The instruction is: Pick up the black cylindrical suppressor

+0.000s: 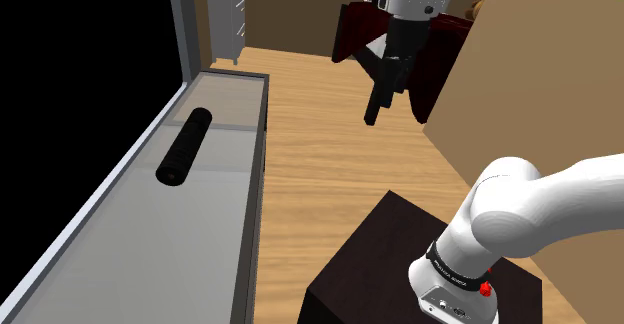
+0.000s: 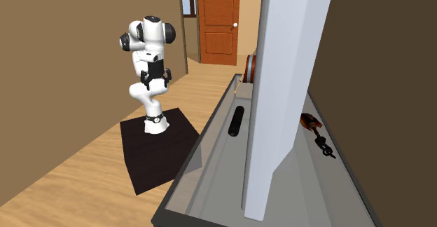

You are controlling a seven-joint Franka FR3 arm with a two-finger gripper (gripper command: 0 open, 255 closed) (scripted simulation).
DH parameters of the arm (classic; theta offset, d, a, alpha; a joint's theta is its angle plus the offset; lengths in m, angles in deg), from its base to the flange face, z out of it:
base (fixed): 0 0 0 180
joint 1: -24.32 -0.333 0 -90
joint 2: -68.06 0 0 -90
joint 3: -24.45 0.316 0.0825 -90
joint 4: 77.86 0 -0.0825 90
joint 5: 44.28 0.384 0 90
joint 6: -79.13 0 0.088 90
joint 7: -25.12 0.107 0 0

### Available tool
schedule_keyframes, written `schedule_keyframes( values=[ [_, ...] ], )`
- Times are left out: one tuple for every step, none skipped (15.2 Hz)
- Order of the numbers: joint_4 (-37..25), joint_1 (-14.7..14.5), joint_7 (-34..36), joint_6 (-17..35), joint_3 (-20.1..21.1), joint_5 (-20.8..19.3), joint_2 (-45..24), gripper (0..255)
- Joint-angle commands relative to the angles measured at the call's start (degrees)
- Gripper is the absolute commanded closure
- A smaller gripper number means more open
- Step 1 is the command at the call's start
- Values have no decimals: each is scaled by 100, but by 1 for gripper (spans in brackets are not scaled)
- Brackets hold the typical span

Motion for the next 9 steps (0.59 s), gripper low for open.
schedule_keyframes(
  values=[
    [0, 0, 0, 0, 0, 0, 0, 0],
    [7, -2, 222, 91, 119, 114, -78, 0],
    [5, -2, 440, 186, 238, 226, -164, 0],
    [-5, -1, 658, 283, 357, 332, -260, 0],
    [-23, 1, 873, 383, 475, 433, -363, 0],
    [-50, 4, 1087, 485, 591, 528, -475, 0],
    [-85, 9, 1299, 589, 707, 617, -595, 0],
    [-129, 15, 1511, 694, 821, 699, -723, 0],
    [-181, 23, 1721, 800, 934, 775, -858, 0]
  ],
)
